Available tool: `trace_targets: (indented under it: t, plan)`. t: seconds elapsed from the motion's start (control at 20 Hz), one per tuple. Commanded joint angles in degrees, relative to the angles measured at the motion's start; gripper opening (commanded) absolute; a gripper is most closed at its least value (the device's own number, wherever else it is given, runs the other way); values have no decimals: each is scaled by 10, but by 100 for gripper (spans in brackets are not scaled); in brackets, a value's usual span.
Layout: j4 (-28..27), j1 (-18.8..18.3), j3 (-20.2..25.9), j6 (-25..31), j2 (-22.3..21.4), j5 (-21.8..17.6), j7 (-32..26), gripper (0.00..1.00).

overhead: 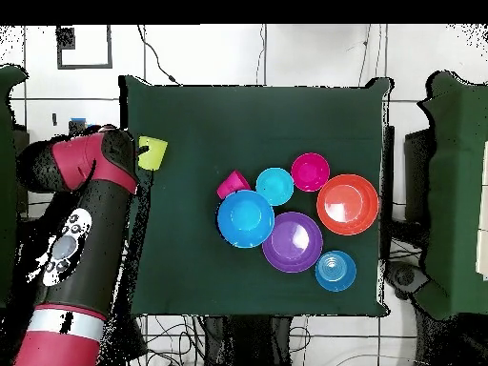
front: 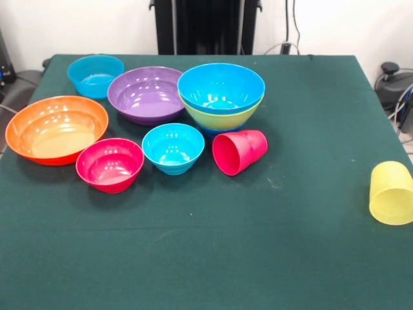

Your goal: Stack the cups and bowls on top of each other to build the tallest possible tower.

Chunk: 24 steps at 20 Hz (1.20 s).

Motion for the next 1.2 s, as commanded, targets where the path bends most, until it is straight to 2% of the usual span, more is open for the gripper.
trace_targets:
  t: [0.05,0.55,1.2]
  plan:
    - [63,-27,44,16,4,-66,-58,100]
    - [74,-23,53,1,8,-86,-34,100]
    - [73,-31,65,-11,8,-91,-29,100]
